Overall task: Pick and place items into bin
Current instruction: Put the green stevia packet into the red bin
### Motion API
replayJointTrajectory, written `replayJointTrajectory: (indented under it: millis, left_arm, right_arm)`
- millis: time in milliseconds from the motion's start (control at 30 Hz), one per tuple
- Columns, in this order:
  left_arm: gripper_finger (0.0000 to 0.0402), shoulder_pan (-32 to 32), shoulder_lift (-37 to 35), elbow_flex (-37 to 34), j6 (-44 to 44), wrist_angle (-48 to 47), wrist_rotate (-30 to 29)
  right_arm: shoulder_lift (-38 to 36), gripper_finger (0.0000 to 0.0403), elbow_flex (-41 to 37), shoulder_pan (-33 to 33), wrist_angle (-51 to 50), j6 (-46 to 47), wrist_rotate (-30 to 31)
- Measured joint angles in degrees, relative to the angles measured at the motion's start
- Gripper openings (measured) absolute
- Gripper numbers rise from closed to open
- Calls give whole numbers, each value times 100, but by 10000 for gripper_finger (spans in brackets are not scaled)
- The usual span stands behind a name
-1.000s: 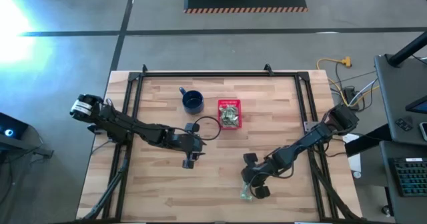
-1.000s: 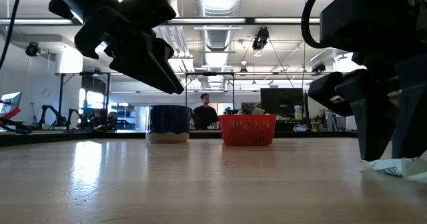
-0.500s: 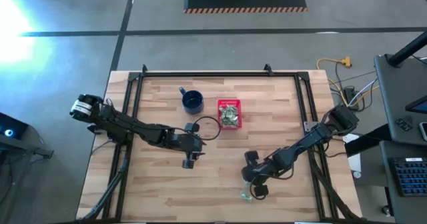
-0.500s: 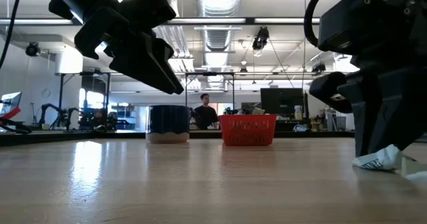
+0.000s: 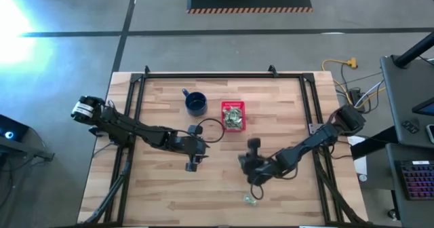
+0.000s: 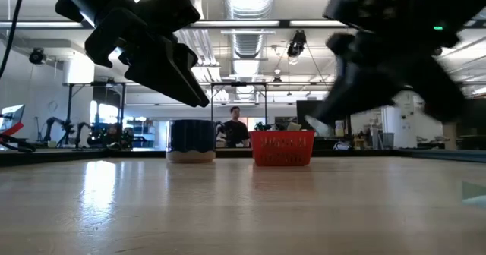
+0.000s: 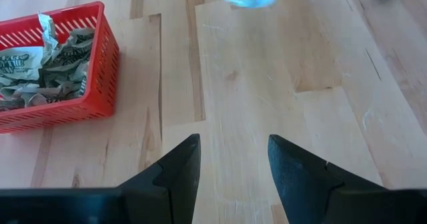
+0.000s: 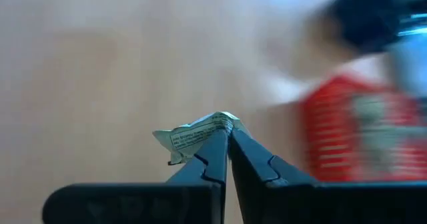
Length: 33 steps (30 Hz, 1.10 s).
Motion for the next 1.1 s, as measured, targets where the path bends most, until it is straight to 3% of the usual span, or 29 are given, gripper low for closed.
replayJointTrajectory:
  millis: [167,400,767,1000,1100]
  left_arm:
    - [160,1,0,0,2,11,-2]
    - [160,2,0,0,2,31,-2]
    - [160,0,0,0,0,2,0]
    - [160,0,0,-15,2,0,0]
    - [160,1,0,-15,2,0,0]
  right_arm:
    - [-2,9,246,-459,17,-630,1468]
    - [-13,9,552,-1722,28,-1267,1566]
    - [-31,9,732,-3727,30,-1356,-800]
    - [-31,9,732,-4193,-17,-1251,-2161]
    - [-31,18,732,-4209,-123,-1261,-2354]
